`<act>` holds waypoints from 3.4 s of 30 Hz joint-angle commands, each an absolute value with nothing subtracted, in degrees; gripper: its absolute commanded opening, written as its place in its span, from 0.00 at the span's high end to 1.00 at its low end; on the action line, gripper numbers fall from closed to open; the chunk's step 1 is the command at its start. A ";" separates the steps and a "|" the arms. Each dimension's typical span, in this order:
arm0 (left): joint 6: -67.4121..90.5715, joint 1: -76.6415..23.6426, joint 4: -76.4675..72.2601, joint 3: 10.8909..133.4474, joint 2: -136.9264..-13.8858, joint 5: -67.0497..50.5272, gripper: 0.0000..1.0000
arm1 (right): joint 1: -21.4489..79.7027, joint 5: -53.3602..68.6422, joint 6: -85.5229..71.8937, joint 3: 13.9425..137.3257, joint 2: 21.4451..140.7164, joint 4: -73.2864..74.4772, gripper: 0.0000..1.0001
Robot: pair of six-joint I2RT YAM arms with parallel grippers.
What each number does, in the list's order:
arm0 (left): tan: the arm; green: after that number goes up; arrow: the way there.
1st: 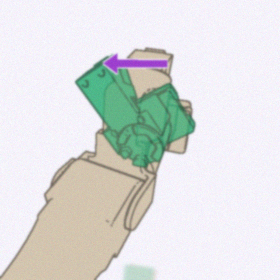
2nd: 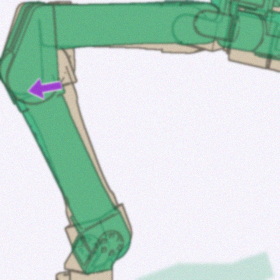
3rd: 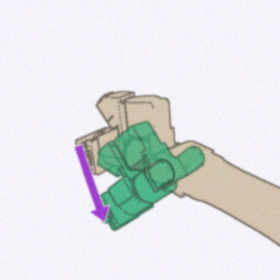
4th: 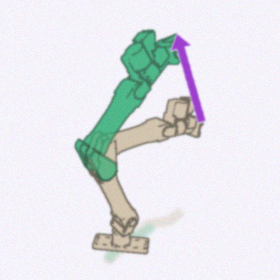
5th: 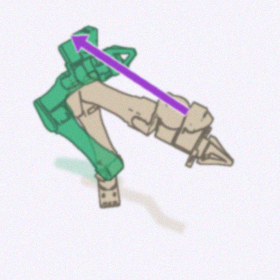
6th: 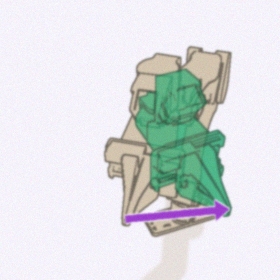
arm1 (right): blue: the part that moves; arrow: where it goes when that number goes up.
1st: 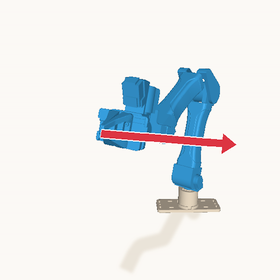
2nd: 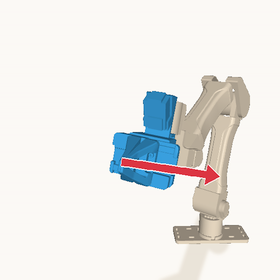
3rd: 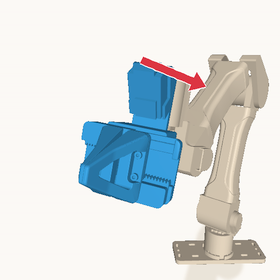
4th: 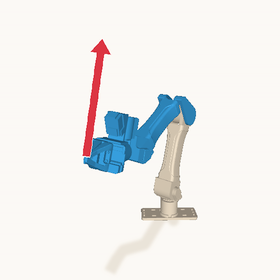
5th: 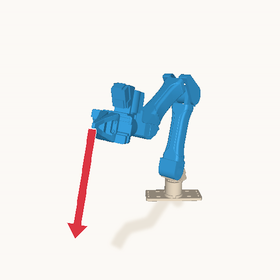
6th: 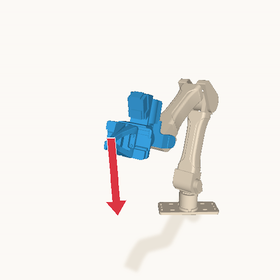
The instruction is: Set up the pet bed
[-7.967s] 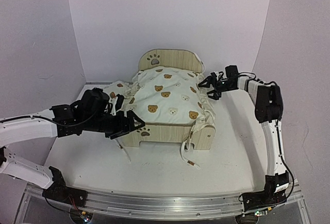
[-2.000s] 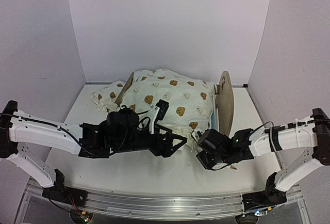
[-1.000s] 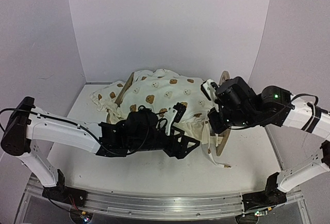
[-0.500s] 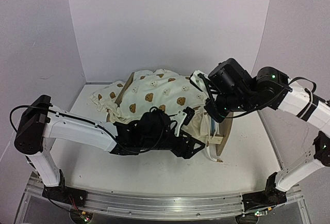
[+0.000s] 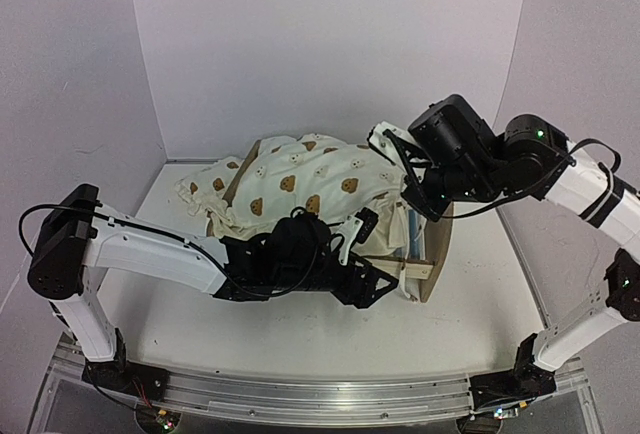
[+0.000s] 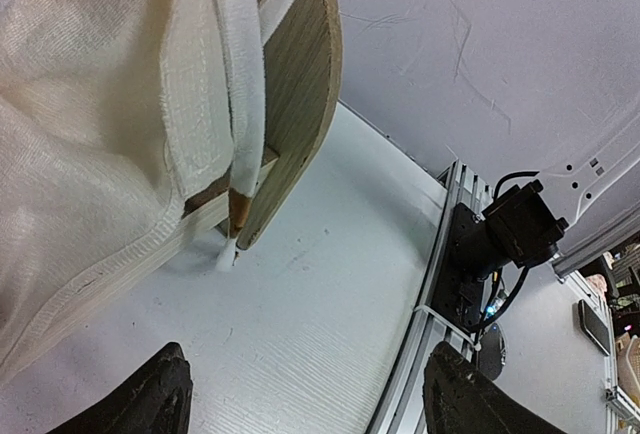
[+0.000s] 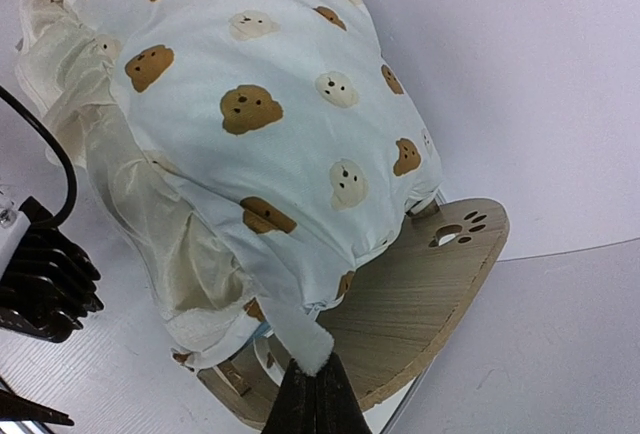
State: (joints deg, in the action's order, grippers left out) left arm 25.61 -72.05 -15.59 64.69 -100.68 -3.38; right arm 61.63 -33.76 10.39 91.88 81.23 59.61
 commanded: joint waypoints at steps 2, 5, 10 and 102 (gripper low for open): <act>26.19 -71.91 -17.67 65.35 -98.28 -4.04 0.20 | 59.75 -34.66 11.30 90.87 79.64 56.55 1.00; 26.19 -71.95 -17.67 65.23 -98.13 -4.04 0.20 | 57.76 -34.31 11.25 87.79 79.15 55.22 1.00; 26.26 -71.95 -17.67 64.57 -97.61 -3.78 0.20 | 57.23 -34.74 10.64 86.75 78.82 55.51 1.00; -12.55 -75.72 -73.21 88.81 -153.22 32.63 0.47 | 43.86 -19.13 -37.01 90.63 78.17 53.88 1.00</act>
State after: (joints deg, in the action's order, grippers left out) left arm -10.24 -76.40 -70.57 84.03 -150.65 27.81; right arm 42.57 -22.44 -36.80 82.65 83.13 62.06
